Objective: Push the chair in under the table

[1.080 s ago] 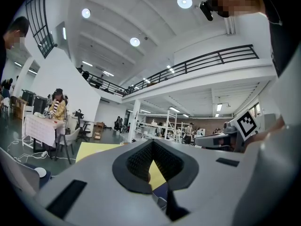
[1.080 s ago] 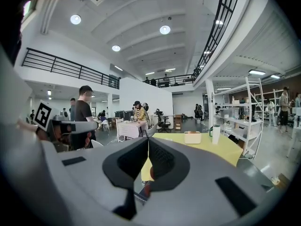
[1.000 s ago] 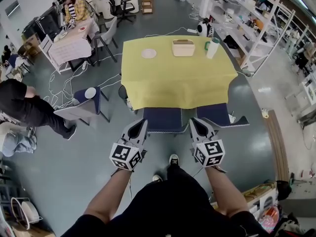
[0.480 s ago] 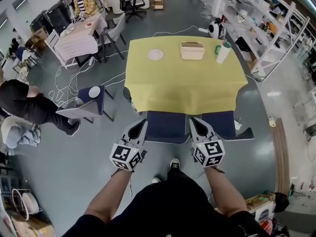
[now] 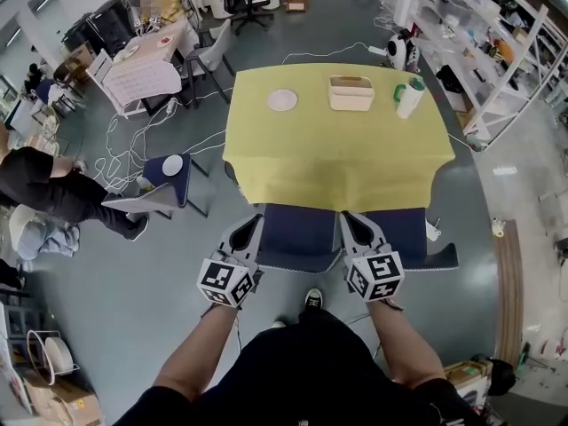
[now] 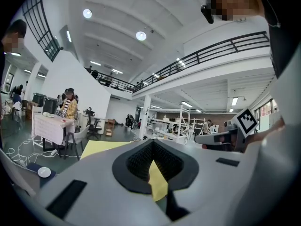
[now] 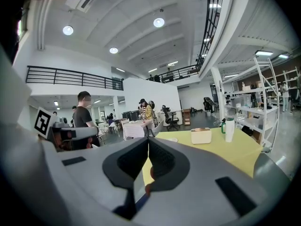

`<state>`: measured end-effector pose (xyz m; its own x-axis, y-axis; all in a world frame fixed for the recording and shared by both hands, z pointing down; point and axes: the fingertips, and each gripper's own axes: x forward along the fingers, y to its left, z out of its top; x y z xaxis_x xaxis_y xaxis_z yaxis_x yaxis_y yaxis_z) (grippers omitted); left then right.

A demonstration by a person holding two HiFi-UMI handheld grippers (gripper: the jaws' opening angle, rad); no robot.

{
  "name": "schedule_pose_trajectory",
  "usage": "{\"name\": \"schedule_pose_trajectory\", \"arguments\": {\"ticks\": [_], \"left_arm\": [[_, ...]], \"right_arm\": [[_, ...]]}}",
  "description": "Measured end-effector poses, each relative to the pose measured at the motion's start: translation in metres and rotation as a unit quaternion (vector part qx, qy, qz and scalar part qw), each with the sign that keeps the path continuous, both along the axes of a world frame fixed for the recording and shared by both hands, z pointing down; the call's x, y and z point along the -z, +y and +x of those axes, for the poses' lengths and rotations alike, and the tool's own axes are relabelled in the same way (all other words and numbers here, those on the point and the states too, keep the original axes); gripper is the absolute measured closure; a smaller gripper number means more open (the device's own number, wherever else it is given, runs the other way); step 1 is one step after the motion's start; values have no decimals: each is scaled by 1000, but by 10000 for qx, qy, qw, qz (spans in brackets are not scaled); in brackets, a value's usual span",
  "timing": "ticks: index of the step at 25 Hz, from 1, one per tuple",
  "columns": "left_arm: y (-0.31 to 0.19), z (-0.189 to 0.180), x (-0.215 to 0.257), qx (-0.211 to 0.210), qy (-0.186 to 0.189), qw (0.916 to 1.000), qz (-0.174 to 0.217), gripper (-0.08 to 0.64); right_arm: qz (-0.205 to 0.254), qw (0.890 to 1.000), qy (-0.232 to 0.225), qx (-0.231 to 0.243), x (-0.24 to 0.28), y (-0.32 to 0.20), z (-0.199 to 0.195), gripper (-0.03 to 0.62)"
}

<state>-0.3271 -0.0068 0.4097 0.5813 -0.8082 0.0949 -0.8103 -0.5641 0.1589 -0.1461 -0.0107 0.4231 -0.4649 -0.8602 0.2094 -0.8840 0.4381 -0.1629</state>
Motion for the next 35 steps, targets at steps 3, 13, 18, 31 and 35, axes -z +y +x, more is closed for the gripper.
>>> {"name": "schedule_pose_trajectory", "arguments": {"ticks": [3,13,18,31,35], "left_arm": [[-10,8,1,104,-44,9999,-27,551],[-25,2,-6,237,-258,9993,-109,551],[-33,-4,-13,68,-286,9995,-131,551],[-48,-27,-49,-251,-136,9986,-443,551],[-53,-33,-72,-272,-128,9973,-672,551]], "right_arm": [[-26,10000,-45,85,0,-12,9,577],[-91,9994,-156,294,-13,-42,4,577],[-97,9994,-155,294,-16,-50,-8,577],[-333,9994,29,53,-39,-51,-27,577],[-535,9985,82,4,-63,-53,-29,577]]}}
